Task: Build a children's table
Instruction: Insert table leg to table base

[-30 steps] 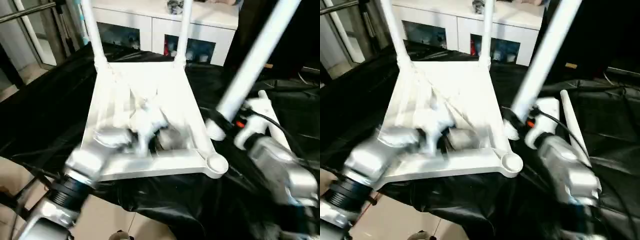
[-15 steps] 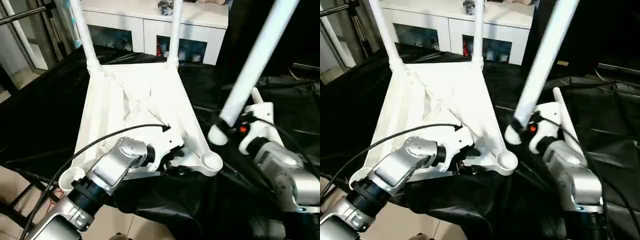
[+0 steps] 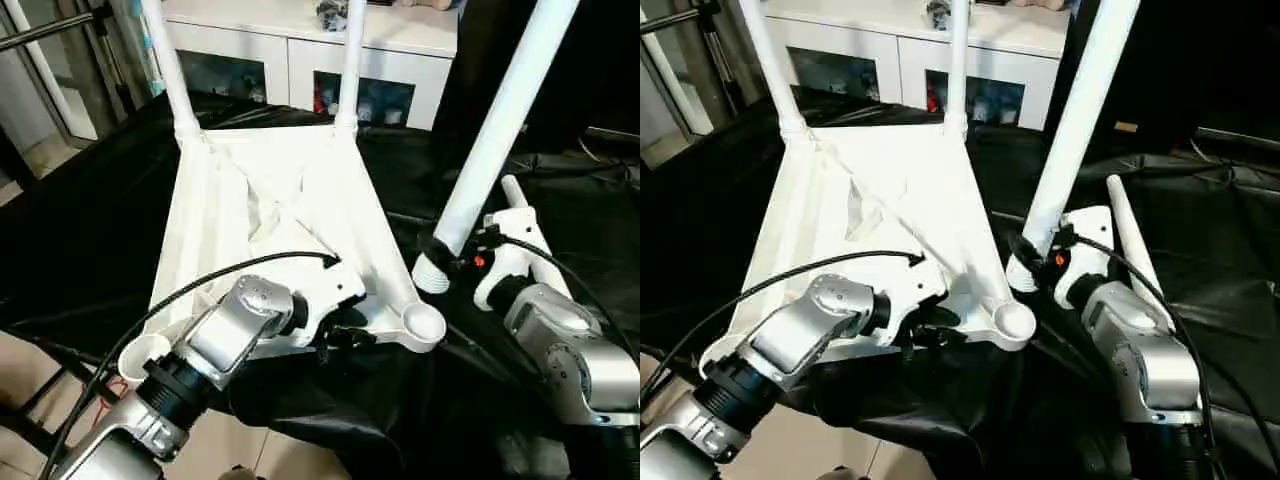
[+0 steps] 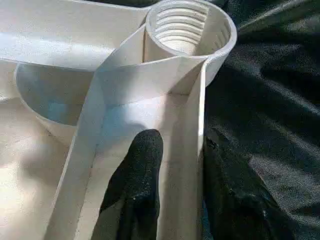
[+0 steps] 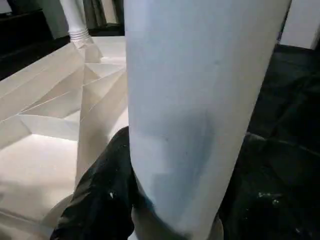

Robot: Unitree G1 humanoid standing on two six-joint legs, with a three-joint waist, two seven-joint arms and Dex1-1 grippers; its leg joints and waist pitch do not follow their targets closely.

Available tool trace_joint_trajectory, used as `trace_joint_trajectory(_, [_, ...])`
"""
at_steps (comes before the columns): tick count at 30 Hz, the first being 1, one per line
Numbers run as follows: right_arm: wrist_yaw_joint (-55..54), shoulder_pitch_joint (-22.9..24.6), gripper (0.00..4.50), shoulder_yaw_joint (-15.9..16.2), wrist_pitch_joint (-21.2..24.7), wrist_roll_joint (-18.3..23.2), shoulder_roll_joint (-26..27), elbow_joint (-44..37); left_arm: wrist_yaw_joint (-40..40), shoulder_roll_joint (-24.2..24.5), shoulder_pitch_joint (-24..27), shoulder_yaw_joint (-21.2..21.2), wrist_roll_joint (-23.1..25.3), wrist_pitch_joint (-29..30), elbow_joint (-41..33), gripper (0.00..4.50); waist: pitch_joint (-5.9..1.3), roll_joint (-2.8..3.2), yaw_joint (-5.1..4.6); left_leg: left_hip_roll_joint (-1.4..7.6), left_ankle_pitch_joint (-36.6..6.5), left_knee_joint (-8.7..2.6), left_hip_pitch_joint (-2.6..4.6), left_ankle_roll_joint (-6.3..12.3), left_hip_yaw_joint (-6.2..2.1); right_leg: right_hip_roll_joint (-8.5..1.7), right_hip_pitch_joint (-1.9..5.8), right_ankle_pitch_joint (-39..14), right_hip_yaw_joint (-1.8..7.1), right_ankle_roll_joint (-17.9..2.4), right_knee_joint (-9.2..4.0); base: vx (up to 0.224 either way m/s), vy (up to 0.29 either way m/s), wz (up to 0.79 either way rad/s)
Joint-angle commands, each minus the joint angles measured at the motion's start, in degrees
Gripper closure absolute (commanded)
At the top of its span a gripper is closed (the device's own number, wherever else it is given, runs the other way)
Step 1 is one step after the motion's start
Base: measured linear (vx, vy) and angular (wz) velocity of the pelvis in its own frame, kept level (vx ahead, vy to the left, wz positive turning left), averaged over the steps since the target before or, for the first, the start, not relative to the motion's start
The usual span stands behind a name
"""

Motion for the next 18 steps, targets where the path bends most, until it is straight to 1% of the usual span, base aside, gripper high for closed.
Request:
trace_joint_trajectory(1, [0.3, 0.2, 2.63, 0.1, 0.3, 0.3, -0.4, -2.1, -0.3, 0.6, -0.5, -0.7, 0.4, 0.5, -0.4, 3.47, -3.84, -0.02, 0.00, 0.66, -9.6, -3.70, 0.23, -0.10, -0.08, -3.69, 3.27, -12.0, 2.71, -8.0, -5.08, 0.000, 0.000, 0.00])
trace_joint_trajectory(3, [0.3, 0.3, 2.63, 0.1, 0.3, 0.3, -0.4, -2.1, -0.6, 0.7, -0.5, -0.8, 0.5, 0.6, -0.5, 3.52, -3.83, -0.06, -0.01, 0.64, -9.6, -3.70, 0.21, -0.02, -0.07, -3.73, 3.28, -12.3, 2.72, -7.9, -5.15, 0.000, 0.000, 0.00])
trace_joint_trajectory(4, [0.4, 0.4, 2.63, 0.2, 0.3, 0.4, -0.3, -2.2, -0.9, 0.9, -0.4, -0.9, 0.6, 0.6, -0.5, 3.73, -3.80, -0.03, -0.03, 0.65, -9.7, -3.70, 0.22, -0.03, -0.06, -3.71, 3.23, -12.5, 2.72, -7.9, -5.18, 0.000, 0.000, 0.00])
trace_joint_trajectory(5, [0.4, 0.4, 2.63, 0.2, 0.3, 0.4, -0.3, -2.2, -1.0, 0.9, -0.3, -0.8, 0.7, 0.6, -0.6, 3.73, -3.76, 0.08, -0.05, 0.66, -10.1, -3.75, 0.27, -0.09, -0.08, -3.70, 3.19, -13.1, 2.69, -7.8, -5.25, 0.000, 0.000, 0.00])
trace_joint_trajectory(6, [0.4, 0.4, 2.63, 0.2, 0.3, 0.4, -0.3, -2.2, -1.0, 0.9, -0.3, -0.8, 0.7, 0.6, -0.6, 3.90, -3.78, 0.01, -0.07, 0.63, -10.1, -3.71, 0.24, -0.10, -0.06, -3.69, 3.22, -13.2, 2.70, -7.7, -5.27, 0.000, 0.000, 0.00])
trace_joint_trajectory(7, [0.4, 0.4, 2.63, 0.2, 0.3, 0.4, -0.3, -2.3, -1.3, 1.1, -0.2, -0.8, 0.8, 0.5, -0.6, 3.95, -3.75, 0.03, -0.03, 0.64, -10.3, -3.76, 0.26, -0.14, -0.09, -3.72, 3.19, -13.6, 2.69, -7.6, -5.31, 0.000, 0.000, 0.00])
trace_joint_trajectory(8, [0.5, 0.4, 2.63, 0.3, 0.2, 0.5, -0.3, -2.3, -1.7, 1.6, -0.2, -0.8, 1.0, 0.0, -0.3, 3.95, -3.73, -0.10, -0.07, 0.64, -10.4, -3.77, 0.25, -0.15, -0.08, -3.69, 3.18, -13.8, 2.69, -7.6, -5.33, 0.000, 0.000, 0.00])
trace_joint_trajectory(9, [0.5, 0.4, 2.63, 0.3, 0.2, 0.5, -0.3, -2.3, -1.7, 1.6, -0.2, -0.8, 1.0, 0.0, -0.3, 4.10, -3.71, 0.00, -0.06, 0.64, -10.6, -3.81, 0.27, -0.21, -0.10, -3.74, 3.16, -14.4, 2.69, -7.4, -5.37, 0.000, 0.000, 0.00])
trace_joint_trajectory(10, [0.6, 0.4, 2.63, 0.4, 0.2, 0.6, -0.3, -2.3, -2.1, 2.2, 0.0, -0.8, 1.3, -0.5, -0.1, 4.10, -3.72, -0.04, -0.06, 0.66, -10.6, -3.81, 0.28, -0.22, -0.11, -3.72, 3.12, -14.6, 2.68, -7.3, -5.38, 0.000, 0.000, 0.00])
trace_joint_trajectory(11, [0.8, 0.3, 2.63, 0.5, 0.1, 0.7, -0.3, -2.3, -2.3, 2.6, 0.0, -0.8, 1.5, -0.9, 0.2, 4.27, -3.69, -0.04, -0.07, 0.67, -10.8, -3.85, 0.27, -0.21, -0.14, -3.74, 3.11, -14.8, 2.69, -7.2, -5.40, 0.000, 0.000, 0.00])
trace_joint_trajectory(12, [1.4, -0.1, 2.63, 0.6, 0.2, 1.1, -0.4, -2.1, -3.2, 4.0, 0.2, -0.7, 2.0, -2.8, 0.8, 4.27, -3.68, -0.12, -0.09, 0.67, -10.8, -3.86, 0.24, -0.22, -0.12, -3.77, 3.14, -15.0, 2.70, -7.2, -5.44, 0.000, 0.000, 0.00])
trace_joint_trajectory(14, [1.6, -0.2, 2.63, 0.6, 0.2, 1.3, -0.4, -2.0, -3.5, 4.3, 0.3, -0.7, 2.2, -3.3, 0.9, 4.44, -3.73, -0.06, -0.17, 0.67, -10.8, -3.91, 0.18, -0.17, -0.19, -3.78, 3.17, -15.0, 2.70, -7.0, -5.37, 0.000, 0.000, 0.00])
trace_joint_trajectory(15, [2.2, -0.4, 2.63, 0.7, 0.4, 1.7, -0.5, -1.9, -3.8, 5.0, 0.3, -0.5, 2.3, -3.8, 1.3, 4.44, -3.68, -0.19, -0.24, 0.69, -11.0, -3.90, 0.25, -0.23, -0.14, -3.69, 3.06, -15.0, 2.67, -6.9, -5.41, 0.000, 0.000, 0.00])
trace_joint_trajectory(16, [3.6, -0.8, 2.63, 0.9, 1.0, 2.7, -0.6, -1.8, -4.1, 5.7, 0.3, 0.3, 2.1, -5.0, 2.1, 4.50, -3.64, -0.26, -0.16, 0.64, -11.1, -3.92, 0.27, -0.02, -0.16, -3.79, 3.10, -15.5, 2.66, -7.0, -5.41, 0.000, 0.000, 0.00])
trace_joint_trajectory(17, [6.7, -1.3, 2.63, 1.8, 1.9, 4.3, -1.3, -1.8, -3.7, 6.7, -0.2, 2.0, 2.3, -6.7, 4.0, 4.50, -3.66, -0.36, -0.24, 0.61, -11.1, -3.88, 0.21, 0.11, -0.12, -3.73, 3.10, -15.7, 2.65, -6.9, -5.39, 0.000, 0.000, 0.00])
trace_joint_trajectory(18, [7.7, -1.4, 2.63, 2.2, 2.1, 4.5, -1.7, -1.7, -3.4, 7.0, -0.4, 2.6, 2.4, -7.6, 4.9, 4.50, -3.69, -0.32, -0.21, 0.62, -11.0, -3.89, 0.21, 0.21, -0.16, -3.76, 3.19, -15.6, 2.62, -6.9, -5.39, 0.000, 0.000, 0.00])
